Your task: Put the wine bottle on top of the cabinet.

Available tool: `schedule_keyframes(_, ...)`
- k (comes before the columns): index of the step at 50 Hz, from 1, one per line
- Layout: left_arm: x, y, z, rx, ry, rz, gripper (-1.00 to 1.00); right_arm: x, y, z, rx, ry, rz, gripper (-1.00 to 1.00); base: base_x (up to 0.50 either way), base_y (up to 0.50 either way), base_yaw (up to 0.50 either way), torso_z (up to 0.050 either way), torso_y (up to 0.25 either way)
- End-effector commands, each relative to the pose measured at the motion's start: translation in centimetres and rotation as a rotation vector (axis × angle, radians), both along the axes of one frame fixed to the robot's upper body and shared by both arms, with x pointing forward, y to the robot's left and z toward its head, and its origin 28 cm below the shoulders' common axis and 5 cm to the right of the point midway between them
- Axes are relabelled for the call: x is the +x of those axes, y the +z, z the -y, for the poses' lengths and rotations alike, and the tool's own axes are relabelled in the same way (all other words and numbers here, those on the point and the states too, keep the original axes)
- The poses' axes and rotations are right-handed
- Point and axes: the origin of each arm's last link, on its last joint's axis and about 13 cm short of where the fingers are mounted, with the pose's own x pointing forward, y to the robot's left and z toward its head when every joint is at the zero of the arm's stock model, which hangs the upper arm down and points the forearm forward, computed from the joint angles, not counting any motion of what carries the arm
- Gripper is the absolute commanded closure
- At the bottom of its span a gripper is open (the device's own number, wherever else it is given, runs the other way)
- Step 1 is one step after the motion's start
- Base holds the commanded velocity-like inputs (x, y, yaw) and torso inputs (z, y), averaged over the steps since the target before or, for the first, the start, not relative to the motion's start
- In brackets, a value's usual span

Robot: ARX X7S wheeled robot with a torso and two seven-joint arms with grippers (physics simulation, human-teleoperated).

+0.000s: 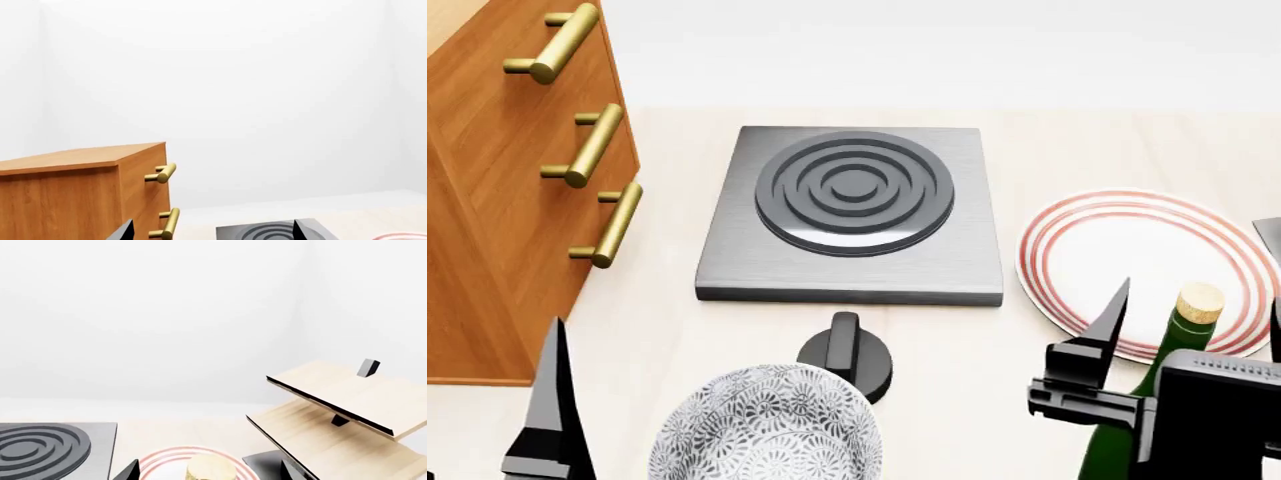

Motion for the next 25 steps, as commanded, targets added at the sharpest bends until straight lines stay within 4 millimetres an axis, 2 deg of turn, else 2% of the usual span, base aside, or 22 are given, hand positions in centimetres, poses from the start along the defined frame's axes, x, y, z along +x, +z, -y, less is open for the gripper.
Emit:
schedule_keyframes(1,0.0,0.0,-0.04,0.0,0.001,0.001,-1.0,0.35,-0.36,0.19,0.013,-0.008,-0.008,-1.0,0.0,0.0,0.0,0.0,0.0)
schedule_keyframes(8,-0.04,0.06,-0.05,0.0,0.004,0.001,-1.0,0.88,-0.57,0.36,0.014,-0.016,-0.018,-1.0,0.0,0.0,0.0,0.0,0.0)
schedule_keyframes(17,0.02,-0.08,-0.05,0.0,0.003,0.0,-1.0,0.46,-0.83,0.36,0.015,-0.021,-0.018,-1.0,0.0,0.0,0.0,0.0,0.0)
schedule_keyframes(18,0.01,-0.07,0.06,0.001,-0.001,-0.001,-1.0,0.33,-0.98,0.28,0.02,-0.016,-0.019,1.0,0.0,0.0,0.0,0.0,0.0)
schedule_keyframes(25,-0.01,-0.08,0.05,0.0,-0.001,-0.002,-1.0,0.39,-1.14,0.35,0.021,-0.024,-0.022,1.0,0.0,0.0,0.0,0.0,0.0)
